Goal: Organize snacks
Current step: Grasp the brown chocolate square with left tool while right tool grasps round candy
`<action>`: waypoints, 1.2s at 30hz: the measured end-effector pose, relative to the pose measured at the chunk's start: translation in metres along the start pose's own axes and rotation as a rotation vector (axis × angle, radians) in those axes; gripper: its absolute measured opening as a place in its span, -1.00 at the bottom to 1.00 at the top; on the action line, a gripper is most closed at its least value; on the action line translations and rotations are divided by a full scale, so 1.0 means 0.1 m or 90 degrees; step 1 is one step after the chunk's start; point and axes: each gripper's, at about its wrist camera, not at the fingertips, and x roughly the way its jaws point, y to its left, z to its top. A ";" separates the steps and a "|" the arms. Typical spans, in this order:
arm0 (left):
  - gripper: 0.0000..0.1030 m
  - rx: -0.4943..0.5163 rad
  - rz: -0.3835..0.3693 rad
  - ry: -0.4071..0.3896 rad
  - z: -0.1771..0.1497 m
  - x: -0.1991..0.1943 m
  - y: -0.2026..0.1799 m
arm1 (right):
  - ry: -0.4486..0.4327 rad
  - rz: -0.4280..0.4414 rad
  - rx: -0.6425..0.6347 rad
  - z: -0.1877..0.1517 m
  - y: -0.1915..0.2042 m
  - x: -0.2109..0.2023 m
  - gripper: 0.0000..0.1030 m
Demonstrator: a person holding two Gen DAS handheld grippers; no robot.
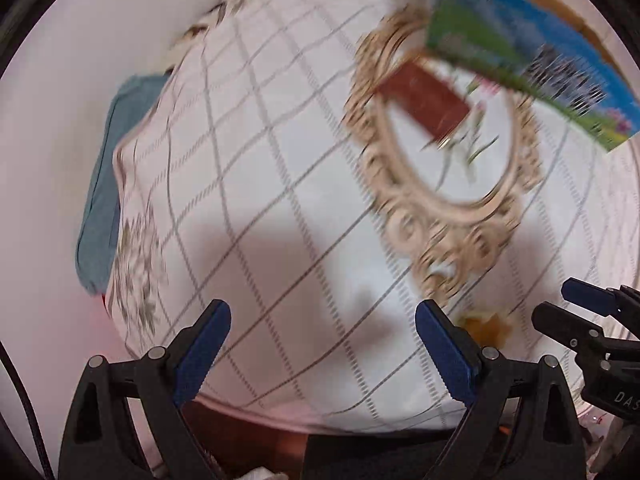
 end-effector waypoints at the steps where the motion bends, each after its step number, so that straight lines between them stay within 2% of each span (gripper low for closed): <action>1: 0.84 -0.006 -0.001 0.009 -0.03 0.05 0.04 | 0.014 0.002 -0.002 0.02 0.02 0.06 0.22; 6: 0.84 -0.020 -0.003 0.036 -0.12 0.22 0.14 | 0.098 -0.004 -0.025 -0.03 0.14 0.53 0.22; 8: 0.84 -0.022 -0.005 0.043 -0.12 0.26 0.16 | 0.103 -0.042 -0.054 -0.05 0.20 0.68 0.20; 9: 0.84 -0.022 -0.009 0.046 -0.11 0.25 0.16 | 0.097 -0.058 -0.068 -0.05 0.22 0.71 0.07; 12: 0.84 -0.032 -0.033 0.050 0.00 0.26 0.16 | 0.066 -0.082 -0.079 -0.01 0.26 0.67 -0.07; 15: 0.84 -0.053 -0.075 0.042 0.23 0.19 0.10 | 0.019 -0.103 -0.060 0.05 0.18 0.47 -0.08; 18: 0.84 -0.106 -0.151 0.035 0.60 0.17 0.02 | -0.012 -0.106 -0.008 0.15 -0.02 0.27 -0.08; 19: 0.84 -0.130 -0.199 0.047 0.76 0.20 -0.02 | -0.019 -0.111 0.013 0.19 -0.12 0.22 -0.08; 20: 0.84 -0.146 -0.227 0.052 0.91 0.23 -0.07 | -0.026 -0.112 0.032 0.21 -0.22 0.18 -0.08; 22: 0.84 -0.162 -0.259 0.049 1.16 0.27 -0.16 | -0.039 -0.112 0.078 0.27 -0.42 0.09 -0.08; 24: 0.84 -0.177 -0.272 0.047 1.41 0.33 -0.27 | -0.058 -0.118 0.113 0.32 -0.57 -0.01 -0.08; 27: 0.84 -0.200 -0.277 0.077 1.69 0.56 -0.40 | -0.086 -0.122 0.154 0.40 -0.74 -0.15 -0.08; 30: 0.84 -0.220 -0.265 0.108 1.75 0.79 -0.49 | -0.100 -0.125 0.171 0.45 -0.81 -0.25 -0.08; 32: 0.83 -0.233 -0.256 0.102 1.75 0.88 -0.51 | -0.104 -0.127 0.171 0.47 -0.81 -0.28 -0.08; 34: 0.61 -0.228 -0.237 0.076 1.74 0.86 -0.50 | -0.100 -0.134 0.165 0.48 -0.83 -0.32 -0.08; 36: 0.18 -0.193 -0.220 0.055 1.72 0.83 -0.49 | -0.090 -0.133 0.165 0.47 -0.85 -0.33 -0.08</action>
